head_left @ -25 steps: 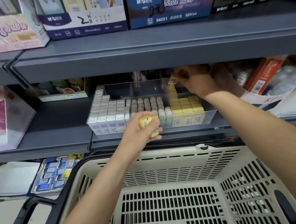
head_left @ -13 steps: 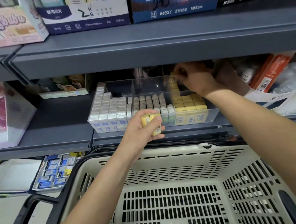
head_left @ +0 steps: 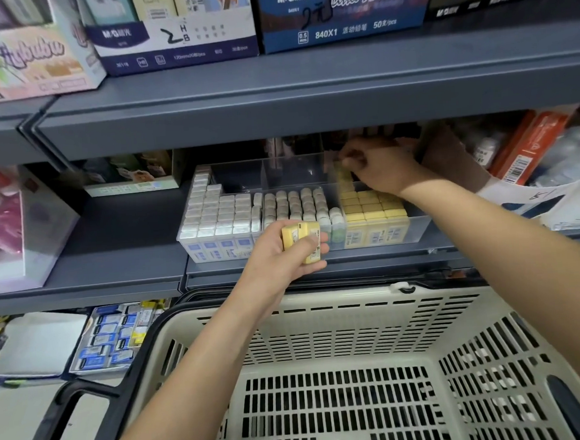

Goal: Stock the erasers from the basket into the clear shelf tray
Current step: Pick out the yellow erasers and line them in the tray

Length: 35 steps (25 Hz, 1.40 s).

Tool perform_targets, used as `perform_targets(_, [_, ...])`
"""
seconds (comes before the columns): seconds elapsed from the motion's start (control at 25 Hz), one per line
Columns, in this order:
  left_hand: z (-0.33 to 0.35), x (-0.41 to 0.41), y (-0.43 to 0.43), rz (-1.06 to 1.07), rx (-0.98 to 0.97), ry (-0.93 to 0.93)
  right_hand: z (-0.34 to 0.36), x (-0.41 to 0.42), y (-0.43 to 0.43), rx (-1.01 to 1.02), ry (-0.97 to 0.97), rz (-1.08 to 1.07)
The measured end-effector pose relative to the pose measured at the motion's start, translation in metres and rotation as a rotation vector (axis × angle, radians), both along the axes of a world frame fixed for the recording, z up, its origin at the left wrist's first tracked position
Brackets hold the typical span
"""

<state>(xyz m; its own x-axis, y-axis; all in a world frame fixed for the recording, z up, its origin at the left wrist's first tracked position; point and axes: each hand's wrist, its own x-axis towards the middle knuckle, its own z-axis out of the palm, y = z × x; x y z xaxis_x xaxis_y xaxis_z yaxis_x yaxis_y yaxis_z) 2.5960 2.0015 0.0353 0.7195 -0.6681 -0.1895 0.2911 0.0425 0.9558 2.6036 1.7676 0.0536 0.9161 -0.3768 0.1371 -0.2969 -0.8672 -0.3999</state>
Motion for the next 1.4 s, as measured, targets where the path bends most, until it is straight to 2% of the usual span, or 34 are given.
perform_targets(0.04, [0.000, -0.001, 0.001, -0.009, -0.008, -0.012, 0.005, -0.009, 0.012, 0.006, -0.067, 0.007])
perform_targets(0.12, [0.001, -0.002, 0.001, -0.004, -0.032, -0.017, 0.013, -0.029, 0.040, 0.142, -0.119, 0.091])
perform_targets(0.2, [0.002, -0.004, 0.001, 0.000, -0.054, -0.013, 0.020, -0.053, 0.066, 0.268, -0.070, 0.239])
perform_targets(0.28, [0.003, -0.006, 0.000, -0.019, -0.049, -0.028, 0.021, -0.070, 0.080, 0.305, -0.058, 0.314])
perform_targets(0.48, [-0.001, -0.011, -0.007, -0.001, -0.067, 0.024, 0.024, -0.088, 0.075, 0.499, -0.049, 0.258])
perform_targets(0.56, [-0.002, -0.010, -0.007, 0.056, -0.064, 0.031, 0.031, -0.085, 0.052, 0.544, -0.118, 0.123])
perform_targets(0.6, [-0.002, -0.008, -0.006, 0.070, -0.049, -0.013, 0.035, -0.080, 0.037, 0.517, -0.171, 0.019])
perform_targets(0.68, [-0.003, -0.006, -0.003, 0.058, 0.000, -0.179, 0.041, -0.065, 0.007, 0.301, -0.169, -0.149])
perform_targets(0.76, [-0.002, -0.005, 0.000, 0.049, 0.036, -0.332, 0.036, -0.050, -0.013, 0.051, -0.061, -0.168])
perform_targets(0.84, [-0.002, -0.006, 0.002, 0.069, 0.030, -0.374, 0.025, -0.037, -0.022, -0.040, 0.050, -0.097])
perform_targets(1.0, [-0.004, -0.006, 0.001, 0.087, 0.033, -0.329, 0.009, -0.021, -0.023, 0.030, 0.229, 0.024])
perform_targets(1.2, [-0.003, -0.006, -0.001, 0.085, 0.054, -0.319, 0.008, -0.019, -0.023, 0.052, 0.336, 0.100])
perform_targets(1.28, [-0.003, -0.006, -0.001, 0.086, 0.059, -0.309, 0.012, -0.024, -0.021, 0.088, 0.322, 0.099])
perform_targets(1.4, [-0.001, -0.007, -0.002, 0.089, 0.049, -0.289, 0.021, -0.037, -0.006, 0.064, 0.116, 0.008])
